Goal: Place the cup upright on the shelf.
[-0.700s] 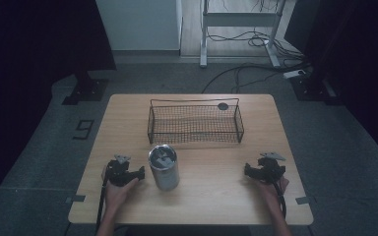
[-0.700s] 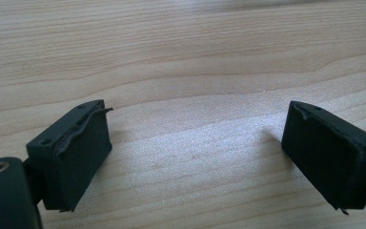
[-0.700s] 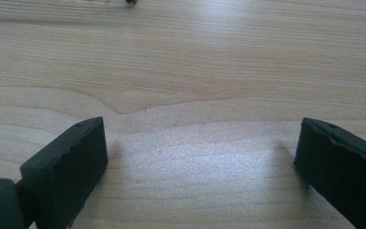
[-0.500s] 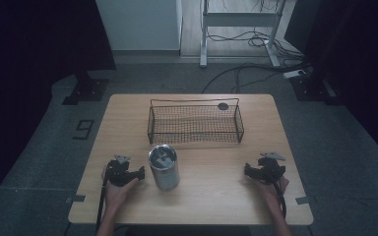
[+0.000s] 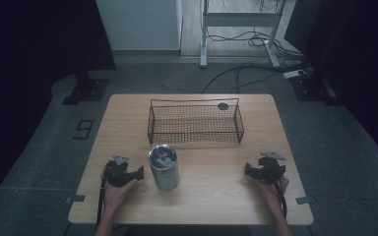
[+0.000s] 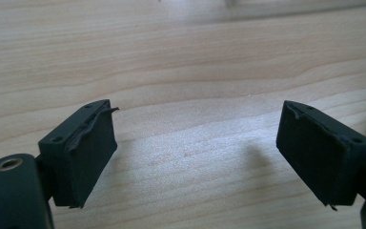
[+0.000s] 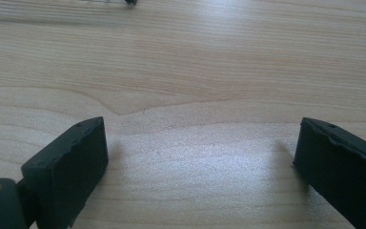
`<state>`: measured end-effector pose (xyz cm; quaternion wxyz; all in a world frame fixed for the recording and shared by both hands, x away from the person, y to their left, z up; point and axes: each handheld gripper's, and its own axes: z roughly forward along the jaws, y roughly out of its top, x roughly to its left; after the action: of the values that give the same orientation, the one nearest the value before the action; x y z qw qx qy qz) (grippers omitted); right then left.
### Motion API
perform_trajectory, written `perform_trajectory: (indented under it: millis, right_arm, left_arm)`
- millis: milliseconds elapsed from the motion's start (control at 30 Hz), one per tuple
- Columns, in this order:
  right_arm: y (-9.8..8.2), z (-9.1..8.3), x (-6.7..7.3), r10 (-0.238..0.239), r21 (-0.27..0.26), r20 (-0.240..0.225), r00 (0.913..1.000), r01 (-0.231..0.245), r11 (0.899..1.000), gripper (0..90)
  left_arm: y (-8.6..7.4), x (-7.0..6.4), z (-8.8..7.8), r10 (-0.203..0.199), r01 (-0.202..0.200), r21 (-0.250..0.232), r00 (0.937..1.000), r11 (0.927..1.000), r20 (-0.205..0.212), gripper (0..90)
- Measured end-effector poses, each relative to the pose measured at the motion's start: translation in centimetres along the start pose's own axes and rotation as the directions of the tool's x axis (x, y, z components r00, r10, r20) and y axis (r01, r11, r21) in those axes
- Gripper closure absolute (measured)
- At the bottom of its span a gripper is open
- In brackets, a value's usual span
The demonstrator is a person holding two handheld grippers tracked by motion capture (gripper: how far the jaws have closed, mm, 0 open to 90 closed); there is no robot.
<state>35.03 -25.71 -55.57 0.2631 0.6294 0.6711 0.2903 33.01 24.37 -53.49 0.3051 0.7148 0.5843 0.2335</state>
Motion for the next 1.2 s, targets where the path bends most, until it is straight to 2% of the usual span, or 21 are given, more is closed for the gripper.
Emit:
perform_trajectory:
  millis: [200,233,267,300,367,433,567,733,867,900,933,1000,1033,1200]
  right_arm:
    - [0.0,0.0,-0.1,-0.001,-0.001,-0.001,1.0000,0.001,1.000,4.2]
    - [0.0,0.0,-0.1,-0.001,-0.002,-0.001,1.0000,0.001,1.000,4.2]
    - [0.0,0.0,-0.1,-0.001,-0.002,-0.001,1.0000,0.001,1.000,4.2]
    - [0.0,0.0,-0.1,-0.001,-0.002,0.000,1.0000,0.001,1.000,4.3]
    - [0.0,0.0,-0.1,-0.001,-0.002,-0.001,1.0000,0.001,1.000,4.3]
    - [0.0,0.0,-0.1,-0.001,-0.002,0.000,1.0000,0.001,1.000,4.3]
    - [0.0,0.0,-0.1,0.000,-0.002,0.000,1.0000,0.000,1.000,4.4]
    - [0.0,0.0,-0.1,0.000,-0.002,0.000,1.0000,0.000,1.000,4.4]
    - [0.0,0.0,-0.1,0.000,-0.002,0.000,1.0000,0.000,1.000,4.4]
    - [0.0,0.0,-0.1,0.000,-0.002,0.000,1.0000,0.000,1.000,4.4]
    - [0.0,0.0,-0.1,0.000,-0.002,0.000,1.0000,0.000,1.000,4.4]
    - [0.0,0.0,-0.1,0.000,-0.002,0.000,1.0000,0.000,1.000,4.4]
    - [0.0,0.0,-0.1,0.000,-0.002,0.000,1.0000,0.000,1.000,4.4]
    - [0.0,0.0,-0.1,0.000,-0.003,0.000,1.0000,0.000,1.000,4.5]
  left_arm:
    - [0.3,0.2,-1.3,-0.013,0.014,-0.039,0.9993,0.9992,0.035,12.6]
    - [0.4,0.2,-1.9,-0.011,0.014,-0.046,0.9982,0.9989,0.058,12.5]
    - [0.4,0.2,-1.9,-0.011,0.014,-0.046,0.9982,0.9989,0.058,12.4]
    - [0.6,0.2,-2.4,-0.016,0.021,-0.052,0.9949,0.9984,0.099,11.9]
    - [0.7,0.1,-2.7,-0.016,0.023,-0.059,0.9935,0.9980,0.113,11.6]
    - [0.9,-0.3,-3.4,0.010,0.000,-0.075,0.9926,0.9972,0.121,11.2]
    - [1.1,-0.8,-4.1,0.033,-0.021,-0.089,0.9907,0.9958,0.132,10.5]
    - [1.2,-1.0,-5.2,0.046,-0.030,-0.113,0.9882,0.9932,0.146,10.1]
    - [1.2,-1.0,-6.7,0.060,-0.034,-0.146,0.9825,0.9886,0.176,9.9]
    - [1.2,-1.1,-7.4,0.064,-0.032,-0.163,0.9783,0.9861,0.197,9.9]
    - [1.2,-1.1,-7.4,0.064,-0.032,-0.163,0.9783,0.9861,0.197,9.9]
    - [1.2,-1.2,-8.1,0.069,-0.031,-0.174,0.9732,0.9843,0.219,9.9]
    - [1.2,-1.3,-8.6,0.076,-0.033,-0.182,0.9682,0.9828,0.238,9.8]
    - [1.1,-1.3,-9.3,0.082,-0.033,-0.191,0.9632,0.9809,0.256,9.6]
